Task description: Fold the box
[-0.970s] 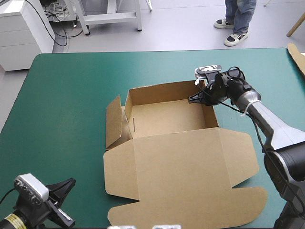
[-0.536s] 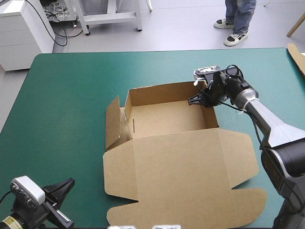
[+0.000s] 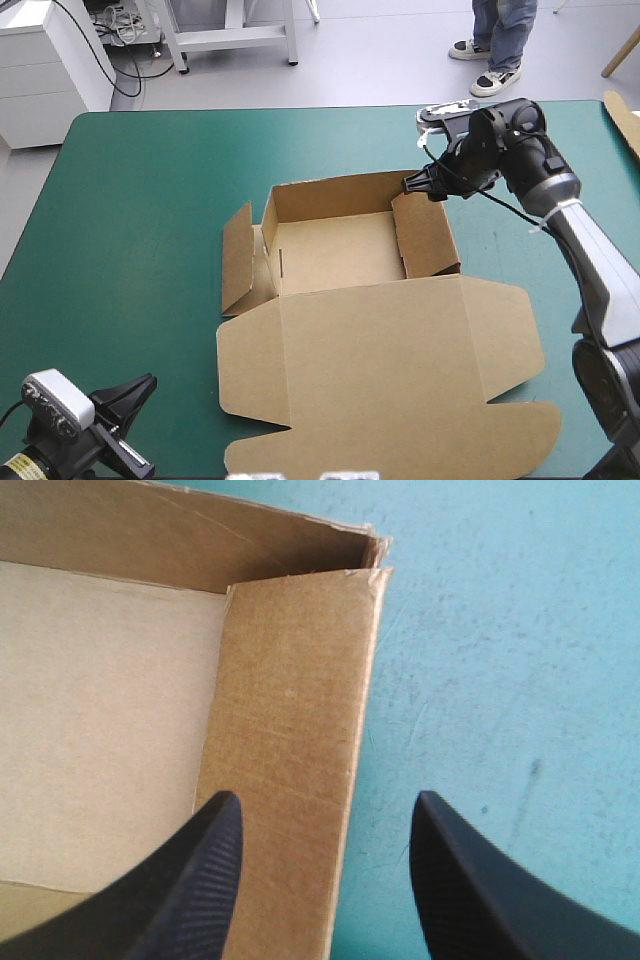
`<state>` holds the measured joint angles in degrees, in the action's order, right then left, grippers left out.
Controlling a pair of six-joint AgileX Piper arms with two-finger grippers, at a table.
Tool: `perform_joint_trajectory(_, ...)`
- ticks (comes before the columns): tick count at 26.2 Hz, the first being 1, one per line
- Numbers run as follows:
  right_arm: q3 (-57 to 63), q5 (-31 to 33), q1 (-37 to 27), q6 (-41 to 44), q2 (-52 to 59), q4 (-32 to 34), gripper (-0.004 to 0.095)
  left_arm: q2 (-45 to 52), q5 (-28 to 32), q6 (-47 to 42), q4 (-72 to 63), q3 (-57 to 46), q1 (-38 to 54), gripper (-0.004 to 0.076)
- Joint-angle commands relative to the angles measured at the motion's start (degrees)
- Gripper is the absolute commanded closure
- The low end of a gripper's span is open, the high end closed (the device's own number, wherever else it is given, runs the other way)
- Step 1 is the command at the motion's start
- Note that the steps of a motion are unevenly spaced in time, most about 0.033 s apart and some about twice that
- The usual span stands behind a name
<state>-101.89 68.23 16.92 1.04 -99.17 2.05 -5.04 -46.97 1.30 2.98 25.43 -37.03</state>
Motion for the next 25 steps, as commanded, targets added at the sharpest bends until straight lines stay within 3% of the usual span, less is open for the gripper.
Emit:
perform_joint_trajectory(1,-2.0,-1.2,-0.1,-0.3,6.9,0.1,0.0428,-0.8,4.3,-0.2,-0.4,1.3,-0.3,0.0731)
perform_joint_trajectory(9,-2.0,-1.2,-0.1,-0.4,13.5,0.1,0.0428,-0.8,4.3,-0.2,-0.4,1.3,-0.3,0.0731)
perform_joint_trajectory(25,7.5,-1.2,-0.1,0.5,1.4,0.0,0.0428,-0.8,4.4,-0.2,-0.8,1.3,-0.3,0.0731)
